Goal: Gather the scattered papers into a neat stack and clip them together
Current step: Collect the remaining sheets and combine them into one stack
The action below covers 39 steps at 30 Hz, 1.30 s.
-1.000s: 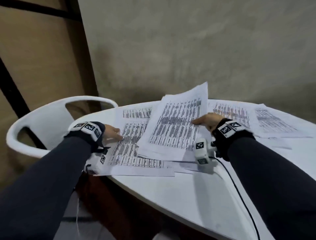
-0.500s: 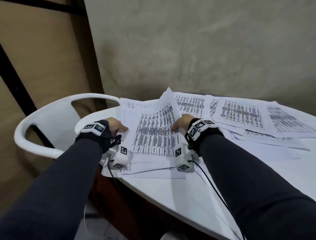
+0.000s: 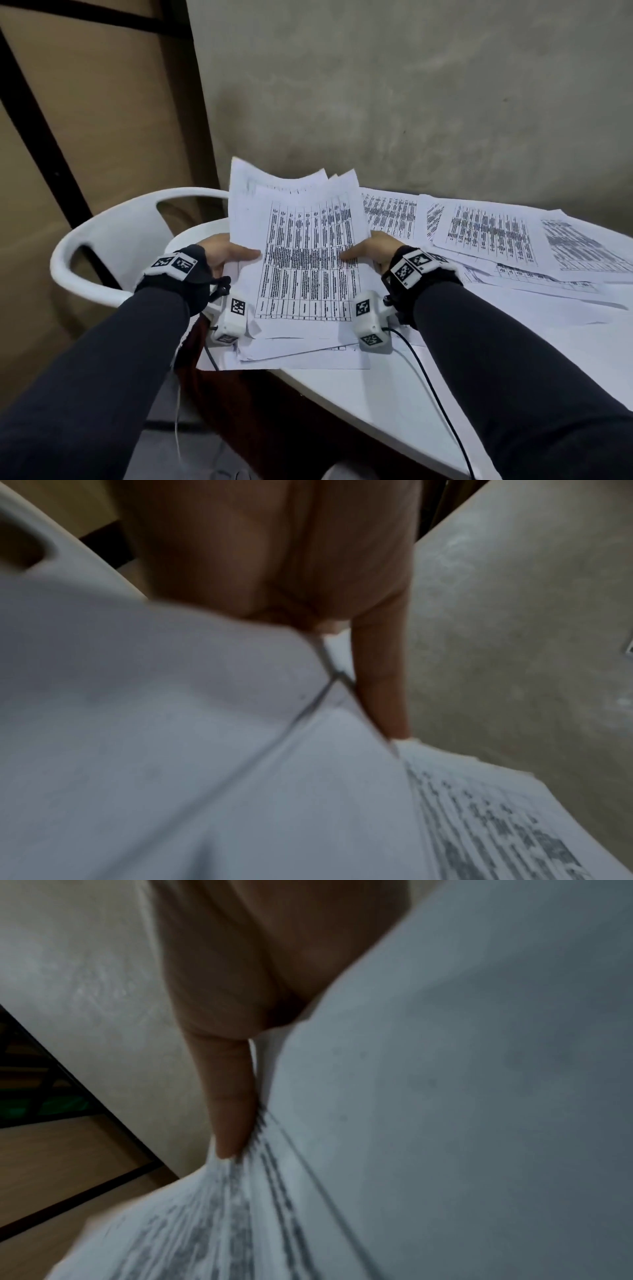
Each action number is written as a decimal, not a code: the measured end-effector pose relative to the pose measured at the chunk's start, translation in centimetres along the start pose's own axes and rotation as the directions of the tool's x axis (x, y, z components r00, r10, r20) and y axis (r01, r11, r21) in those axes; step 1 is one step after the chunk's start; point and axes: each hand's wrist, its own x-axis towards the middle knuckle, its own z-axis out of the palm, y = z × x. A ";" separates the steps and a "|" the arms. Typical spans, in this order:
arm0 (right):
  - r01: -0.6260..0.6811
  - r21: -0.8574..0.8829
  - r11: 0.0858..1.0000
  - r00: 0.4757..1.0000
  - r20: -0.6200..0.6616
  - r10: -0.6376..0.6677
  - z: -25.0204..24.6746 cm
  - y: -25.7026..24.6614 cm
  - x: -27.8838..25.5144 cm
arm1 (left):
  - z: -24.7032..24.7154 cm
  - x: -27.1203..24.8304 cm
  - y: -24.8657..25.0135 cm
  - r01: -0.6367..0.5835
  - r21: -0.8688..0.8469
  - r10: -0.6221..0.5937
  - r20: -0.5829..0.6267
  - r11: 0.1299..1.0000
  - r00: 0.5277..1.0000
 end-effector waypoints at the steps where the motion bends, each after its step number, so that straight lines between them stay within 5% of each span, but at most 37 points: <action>1: 0.018 0.052 0.998 1.000 -0.003 -0.018 -0.1 -0.2 0.0 | 0.0 -0.4 0.3 -0.045 -0.036 0.045 -0.010 0.998 0.999; 6: 0.250 0.362 0.898 0.968 -0.122 -0.220 -1.6 -2.9 -2.2 | 1.8 -1.5 4.7 -0.280 -0.071 0.272 -0.104 0.957 0.957; 12: 0.528 0.372 0.764 0.827 -0.428 -0.364 -3.8 -6.8 -4.5 | 4.8 -2.6 11.5 -0.563 -0.069 0.514 -0.327 0.824 0.793; 16: 0.639 0.331 0.695 0.755 -0.446 -0.481 -4.5 -6.4 -5.3 | 7.2 -3.3 11.7 -0.670 -0.124 0.595 -0.363 0.732 0.718; 18: 0.611 0.248 0.752 0.766 -0.425 -0.482 -4.2 -4.5 -5.1 | 7.8 -3.0 9.4 -0.627 -0.156 0.547 -0.361 0.763 0.756; 22: 0.378 0.100 0.921 0.871 -0.375 -0.316 -3.3 -0.2 -3.7 | 7.9 -1.3 4.1 -0.471 -0.140 0.411 -0.319 0.871 0.854; 26: 0.116 -0.046 0.992 0.982 -0.143 -0.122 -4.3 1.4 -2.4 | 6.4 1.8 2.5 -0.369 -0.110 0.328 -0.274 0.923 0.904; 30: 0.111 -0.112 0.988 0.991 -0.056 -0.118 -5.3 0.9 -1.5 | 6.2 2.0 3.4 -0.298 -0.116 0.271 -0.202 0.948 0.941; 33: 0.061 -0.146 0.987 0.998 0.010 -0.060 -6.3 -0.1 -1.2 | 5.9 2.0 4.5 -0.270 -0.063 0.246 -0.257 0.961 0.935; 39: -0.189 -0.473 0.861 0.942 -0.335 0.022 -10.1 0.3 3.1 | 2.1 4.4 4.5 -0.066 0.097 0.096 -0.353 0.993 0.931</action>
